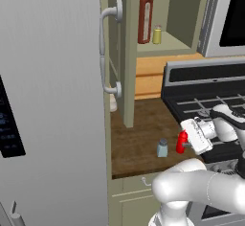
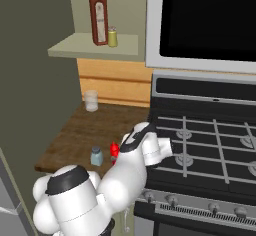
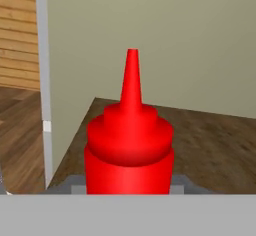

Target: Put the shaker and condiment bottle from the counter next to their counterparts in the cabinet.

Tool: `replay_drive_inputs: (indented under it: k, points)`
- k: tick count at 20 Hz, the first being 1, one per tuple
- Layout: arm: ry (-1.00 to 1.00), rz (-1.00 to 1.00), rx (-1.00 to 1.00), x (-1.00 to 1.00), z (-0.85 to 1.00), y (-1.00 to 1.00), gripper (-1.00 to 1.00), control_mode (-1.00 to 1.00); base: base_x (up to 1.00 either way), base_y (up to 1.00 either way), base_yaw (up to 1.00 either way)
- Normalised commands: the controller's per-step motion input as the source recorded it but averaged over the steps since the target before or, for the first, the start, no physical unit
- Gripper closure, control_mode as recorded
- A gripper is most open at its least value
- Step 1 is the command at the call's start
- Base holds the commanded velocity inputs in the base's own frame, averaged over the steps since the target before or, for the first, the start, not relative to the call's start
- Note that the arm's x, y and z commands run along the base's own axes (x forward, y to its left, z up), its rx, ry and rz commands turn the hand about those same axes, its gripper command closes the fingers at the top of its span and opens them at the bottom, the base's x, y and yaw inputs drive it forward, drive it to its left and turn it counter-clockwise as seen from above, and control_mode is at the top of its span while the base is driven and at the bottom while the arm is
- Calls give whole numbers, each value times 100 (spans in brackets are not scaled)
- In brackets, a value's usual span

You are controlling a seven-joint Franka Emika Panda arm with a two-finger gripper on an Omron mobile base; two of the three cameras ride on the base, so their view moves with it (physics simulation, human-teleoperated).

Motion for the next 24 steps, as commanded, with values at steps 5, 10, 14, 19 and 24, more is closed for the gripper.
replay_drive_inputs:
  k: [5, 10, 14, 19, 24]
  points:
    - [0, 0, 1, 15, 13, 0, 100, -100, 0, 0, 0]
    - [1, -2, 6, 29, 76, 0, 100, -100, 0, 0, 0]
    - [2, -4, 3, 14, 94, 0, 100, -100, 0, 0, 0]
    - [1, -12, 1, 3, 71, 0, 100, -100, 0, 0, 0]
    - [0, -20, 0, 0, 39, 32, 100, -100, 0, 0, 0]
